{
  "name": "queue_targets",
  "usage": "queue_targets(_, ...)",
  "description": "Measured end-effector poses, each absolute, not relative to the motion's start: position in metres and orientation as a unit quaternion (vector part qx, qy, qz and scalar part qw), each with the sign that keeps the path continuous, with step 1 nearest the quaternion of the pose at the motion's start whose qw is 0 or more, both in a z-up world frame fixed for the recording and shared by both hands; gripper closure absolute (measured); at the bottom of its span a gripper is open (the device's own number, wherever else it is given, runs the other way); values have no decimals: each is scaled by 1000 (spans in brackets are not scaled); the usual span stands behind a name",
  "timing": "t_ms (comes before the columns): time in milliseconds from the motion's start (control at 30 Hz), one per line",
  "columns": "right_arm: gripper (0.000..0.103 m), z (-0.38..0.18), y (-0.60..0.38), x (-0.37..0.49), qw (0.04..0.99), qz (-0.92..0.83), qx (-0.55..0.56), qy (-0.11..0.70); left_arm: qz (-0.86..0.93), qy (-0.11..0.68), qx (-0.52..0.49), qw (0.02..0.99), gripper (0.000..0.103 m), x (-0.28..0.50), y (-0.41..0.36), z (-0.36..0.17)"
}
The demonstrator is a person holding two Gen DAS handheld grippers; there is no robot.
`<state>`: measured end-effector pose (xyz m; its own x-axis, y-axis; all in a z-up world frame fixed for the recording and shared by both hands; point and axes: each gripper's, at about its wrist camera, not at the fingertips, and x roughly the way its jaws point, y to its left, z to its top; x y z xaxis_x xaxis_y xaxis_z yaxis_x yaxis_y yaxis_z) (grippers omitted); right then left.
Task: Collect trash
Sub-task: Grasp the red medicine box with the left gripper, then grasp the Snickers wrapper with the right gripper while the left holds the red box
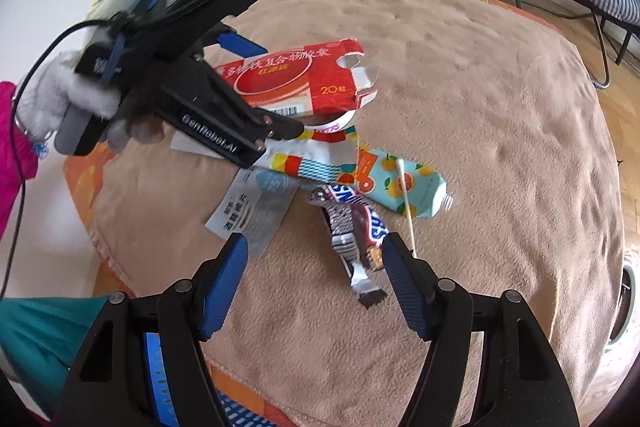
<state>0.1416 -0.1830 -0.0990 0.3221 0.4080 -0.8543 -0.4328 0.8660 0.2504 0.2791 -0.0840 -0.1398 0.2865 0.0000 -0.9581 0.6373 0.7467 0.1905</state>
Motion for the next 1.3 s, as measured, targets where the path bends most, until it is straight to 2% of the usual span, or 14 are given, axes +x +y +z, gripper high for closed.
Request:
queue_targets(100, 34, -101, -181, 142, 814, 257, -22, 521, -217, 556, 263, 758, 7, 281, -81, -133)
queue_targets(300, 34, -105, -175, 145, 815, 252, -39, 520, -213, 548, 267, 764, 7, 277, -81, -130)
queue_targets(367, 38, -105, -174, 146, 818, 250, -44, 516, -211, 543, 268, 767, 7, 271, -80, -128)
queue_targets(433, 50, -107, -173, 148, 818, 247, -48, 518, -207, 540, 265, 772, 7, 270, -78, -125)
queue_targets(500, 51, -109, -172, 151, 818, 240, -55, 520, -204, 538, 260, 776, 7, 271, -75, -123)
queue_targets(567, 65, -112, -172, 153, 817, 233, -64, 523, -201, 534, 255, 781, 8, 269, -73, -121)
queue_targets(600, 81, -114, -172, 154, 816, 231, -68, 526, -200, 532, 253, 783, 8, 268, -72, -119)
queue_targets(633, 88, -115, -173, 156, 816, 227, -69, 527, -200, 530, 252, 785, 8, 267, -71, -118)
queue_targets(733, 95, -113, -178, 158, 818, 229, -54, 525, -197, 526, 248, 789, 8, 264, -67, -114)
queue_targets(1300, 100, -77, -202, 146, 844, 228, 0, 486, -192, 499, 233, 812, 8, 222, -53, -66)
